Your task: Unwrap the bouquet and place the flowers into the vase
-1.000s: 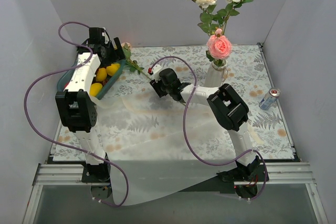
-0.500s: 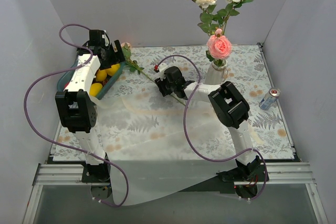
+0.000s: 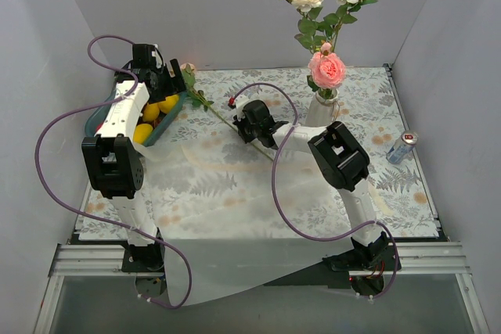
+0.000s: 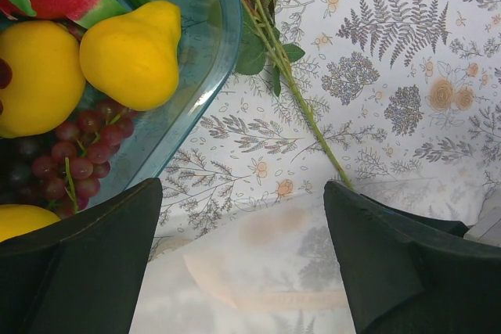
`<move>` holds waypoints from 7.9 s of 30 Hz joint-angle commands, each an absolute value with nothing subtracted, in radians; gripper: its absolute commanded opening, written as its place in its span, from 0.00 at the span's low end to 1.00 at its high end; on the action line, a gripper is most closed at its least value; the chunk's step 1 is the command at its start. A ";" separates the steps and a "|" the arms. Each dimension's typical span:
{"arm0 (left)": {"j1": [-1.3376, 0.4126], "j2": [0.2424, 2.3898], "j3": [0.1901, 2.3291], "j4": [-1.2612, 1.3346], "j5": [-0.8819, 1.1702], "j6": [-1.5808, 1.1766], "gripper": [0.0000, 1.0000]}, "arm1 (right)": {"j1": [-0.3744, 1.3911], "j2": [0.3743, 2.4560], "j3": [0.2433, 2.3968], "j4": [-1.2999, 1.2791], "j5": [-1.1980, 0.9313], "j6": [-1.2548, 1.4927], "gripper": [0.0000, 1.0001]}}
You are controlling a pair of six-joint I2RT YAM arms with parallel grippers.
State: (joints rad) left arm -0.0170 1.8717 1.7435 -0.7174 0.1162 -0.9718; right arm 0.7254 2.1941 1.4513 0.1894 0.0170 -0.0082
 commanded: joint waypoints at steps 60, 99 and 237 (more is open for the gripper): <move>-0.219 2.137 1.950 -0.836 0.015 -1.012 0.98 | 0.733 1.994 1.123 0.230 0.090 0.023 0.35; -0.302 2.306 2.088 -0.937 -0.152 -1.019 0.98 | 0.799 1.884 1.095 0.141 0.123 0.028 0.45; -0.319 2.264 2.321 -0.877 -0.184 -1.006 0.00 | 0.805 1.626 1.031 0.038 0.169 0.003 0.01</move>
